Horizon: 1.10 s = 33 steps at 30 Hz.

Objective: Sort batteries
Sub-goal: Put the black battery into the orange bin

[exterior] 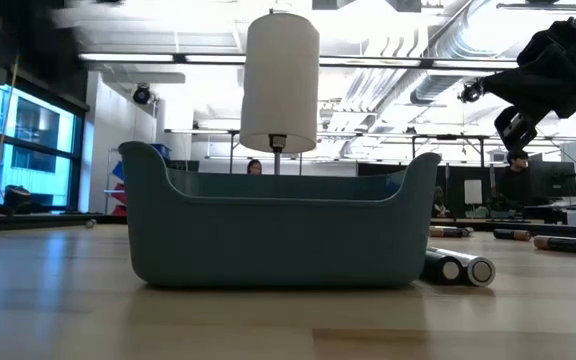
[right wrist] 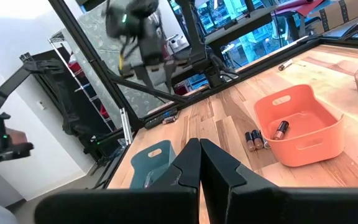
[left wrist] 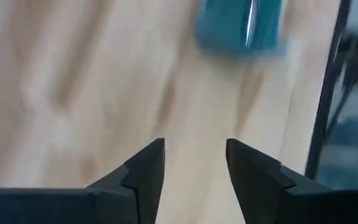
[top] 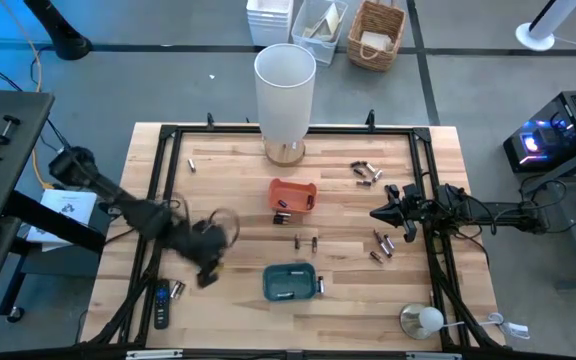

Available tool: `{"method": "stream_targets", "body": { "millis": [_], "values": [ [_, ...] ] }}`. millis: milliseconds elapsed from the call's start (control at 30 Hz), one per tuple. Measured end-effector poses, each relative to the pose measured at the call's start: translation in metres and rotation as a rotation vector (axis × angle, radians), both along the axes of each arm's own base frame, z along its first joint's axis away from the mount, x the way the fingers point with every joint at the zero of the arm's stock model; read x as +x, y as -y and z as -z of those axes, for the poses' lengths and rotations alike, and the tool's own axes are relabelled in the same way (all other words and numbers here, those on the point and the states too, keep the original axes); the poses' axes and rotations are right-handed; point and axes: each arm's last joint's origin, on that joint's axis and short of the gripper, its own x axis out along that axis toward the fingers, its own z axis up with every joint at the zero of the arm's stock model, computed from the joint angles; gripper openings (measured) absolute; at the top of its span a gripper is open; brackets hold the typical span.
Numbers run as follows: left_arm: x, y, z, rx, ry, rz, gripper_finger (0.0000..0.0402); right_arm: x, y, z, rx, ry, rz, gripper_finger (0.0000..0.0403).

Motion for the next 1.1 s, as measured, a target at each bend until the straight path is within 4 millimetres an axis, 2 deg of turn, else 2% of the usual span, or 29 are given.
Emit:
{"method": "stream_targets", "body": {
  "millis": [100,200,300,433,767,967,1100],
  "values": [
    [-0.023,0.028,0.019,-0.069,-0.136,-0.071,0.0156,0.000,0.000,0.000,0.000,0.000,0.000,0.0000],
    [-0.038,0.049,0.043,-0.105,-0.313,-0.219,0.0149,0.000,0.000,0.000,0.000,0.000,0.000,0.0000],
    [-0.044,0.065,0.067,-0.082,-0.484,-0.321,0.0139,0.000,0.000,0.000,0.000,0.000,0.000,0.0000],
    [-0.044,0.074,0.090,-0.049,-0.621,-0.375,0.0128,0.000,0.000,0.000,0.000,0.000,0.000,0.0000],
    [-0.047,0.072,0.094,-0.005,-0.645,-0.475,0.0124,0.000,0.000,0.000,0.000,-0.001,0.000,0.0000],
    [-0.042,0.079,0.094,-0.069,-0.581,-0.457,0.0124,0.000,0.000,0.000,0.000,-0.001,0.000,0.0000],
    [-0.044,0.081,0.104,-0.013,-0.585,-0.495,0.0124,0.000,0.000,0.000,0.000,-0.001,0.000,0.0000]
  ]
}}
